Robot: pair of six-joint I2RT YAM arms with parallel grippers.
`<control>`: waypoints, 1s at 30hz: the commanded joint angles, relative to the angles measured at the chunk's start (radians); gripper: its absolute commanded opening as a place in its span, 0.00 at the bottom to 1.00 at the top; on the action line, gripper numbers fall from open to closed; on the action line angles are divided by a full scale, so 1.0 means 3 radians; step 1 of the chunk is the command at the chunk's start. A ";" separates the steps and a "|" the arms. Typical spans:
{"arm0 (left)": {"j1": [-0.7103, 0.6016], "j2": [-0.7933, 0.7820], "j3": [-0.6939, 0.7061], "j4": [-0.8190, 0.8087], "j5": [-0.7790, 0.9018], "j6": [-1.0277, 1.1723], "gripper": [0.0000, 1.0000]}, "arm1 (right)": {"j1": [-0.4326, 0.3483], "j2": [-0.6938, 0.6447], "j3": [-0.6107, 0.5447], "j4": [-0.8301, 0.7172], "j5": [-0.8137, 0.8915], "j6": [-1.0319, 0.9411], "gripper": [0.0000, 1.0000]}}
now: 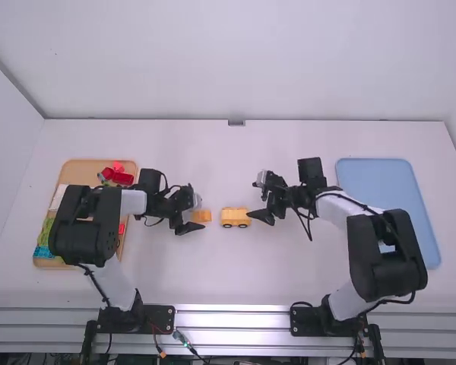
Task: Assemble lego blocks to make yellow taxi
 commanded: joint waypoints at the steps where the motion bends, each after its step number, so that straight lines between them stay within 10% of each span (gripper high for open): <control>1: 0.0027 0.0009 -0.0081 0.0056 0.0043 0.0219 0.90 | -0.0078 -0.0045 -0.0045 -0.0006 -0.0390 -0.0186 0.99; 30: 0.0006 0.0200 -0.0354 0.0786 -0.0042 -0.0121 0.50 | -0.0025 -0.0045 -0.0080 -0.0011 -0.0392 -0.0184 0.99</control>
